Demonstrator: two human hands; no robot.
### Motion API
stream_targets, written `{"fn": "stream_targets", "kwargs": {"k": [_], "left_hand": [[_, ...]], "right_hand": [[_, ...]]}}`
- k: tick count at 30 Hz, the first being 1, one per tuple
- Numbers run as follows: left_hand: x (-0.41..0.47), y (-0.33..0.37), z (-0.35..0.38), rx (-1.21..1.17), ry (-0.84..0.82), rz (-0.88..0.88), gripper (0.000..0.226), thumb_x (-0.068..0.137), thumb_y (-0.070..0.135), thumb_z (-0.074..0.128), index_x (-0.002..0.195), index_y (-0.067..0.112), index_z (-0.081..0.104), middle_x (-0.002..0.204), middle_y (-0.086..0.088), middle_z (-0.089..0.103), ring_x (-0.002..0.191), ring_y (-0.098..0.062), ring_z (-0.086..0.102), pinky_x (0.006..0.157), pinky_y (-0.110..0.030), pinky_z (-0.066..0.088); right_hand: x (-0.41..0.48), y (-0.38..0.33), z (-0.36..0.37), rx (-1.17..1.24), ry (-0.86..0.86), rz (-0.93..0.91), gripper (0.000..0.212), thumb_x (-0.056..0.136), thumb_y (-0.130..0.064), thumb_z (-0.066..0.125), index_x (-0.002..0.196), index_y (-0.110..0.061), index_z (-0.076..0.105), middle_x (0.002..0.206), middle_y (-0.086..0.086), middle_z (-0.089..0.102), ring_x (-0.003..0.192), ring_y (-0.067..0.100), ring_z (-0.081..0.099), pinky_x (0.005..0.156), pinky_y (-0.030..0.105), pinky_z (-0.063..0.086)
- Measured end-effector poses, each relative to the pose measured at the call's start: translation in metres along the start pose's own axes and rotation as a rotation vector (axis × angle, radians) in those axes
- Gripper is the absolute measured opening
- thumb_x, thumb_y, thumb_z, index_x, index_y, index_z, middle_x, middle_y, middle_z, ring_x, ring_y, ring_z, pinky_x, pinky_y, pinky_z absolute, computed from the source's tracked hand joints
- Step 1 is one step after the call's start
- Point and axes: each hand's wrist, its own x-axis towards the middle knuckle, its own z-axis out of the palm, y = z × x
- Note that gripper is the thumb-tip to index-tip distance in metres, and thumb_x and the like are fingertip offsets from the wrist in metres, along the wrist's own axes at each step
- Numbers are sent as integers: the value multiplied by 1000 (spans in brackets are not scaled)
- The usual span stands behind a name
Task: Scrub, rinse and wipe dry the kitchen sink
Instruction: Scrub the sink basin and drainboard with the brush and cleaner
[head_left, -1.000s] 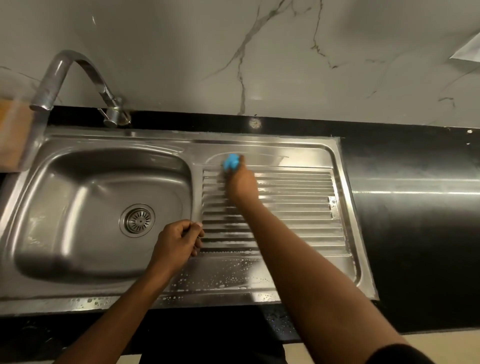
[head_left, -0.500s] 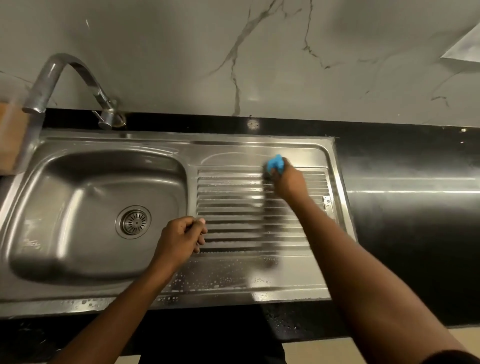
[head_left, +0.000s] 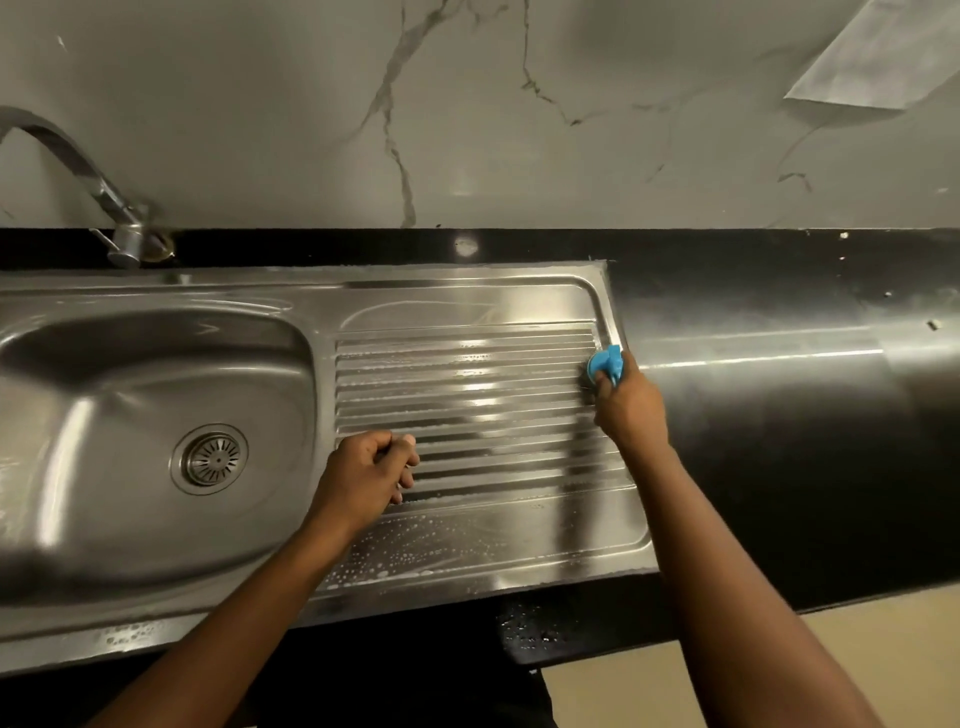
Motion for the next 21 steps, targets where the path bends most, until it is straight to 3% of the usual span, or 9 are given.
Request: {"fn": "stream_targets", "kwargs": {"k": [5,12,17,21], "left_hand": [[6,3,13,-9,2,-15,34,105,34,61,81,13,75,70,-7,74,57,-17,65,63,-31,52],[7,6,18,-10,46,-30,32,105,33,61,82,14,75,71,-7,74,57,-16,65,62,-31,54],[6,9,13,-27,93,-42,31,105,31,61,83,14,76,71,-8,74,58,-14,64,61,-28,51],[6,10,11,-16,90,-38,32,104,33,61,82,15,75,72,-6,74,58,-13,64,60,-26,49]], "right_hand": [[6,-2,1,-35,14,-38,53,108,-38,45,158,-29,30,115,10,67,99,29,68,90,49,59],[79,-54,4,-9,-42,-98,51,108,-34,48,156,-22,36,128,15,64,113,35,66,99,50,56],[122,-85,10,28,-86,-57,49,104,-38,55,148,-21,43,126,16,64,105,36,70,93,53,59],[98,-74,7,36,-111,-103,48,106,-39,53,151,-25,43,122,11,66,98,31,72,89,50,62]]}}
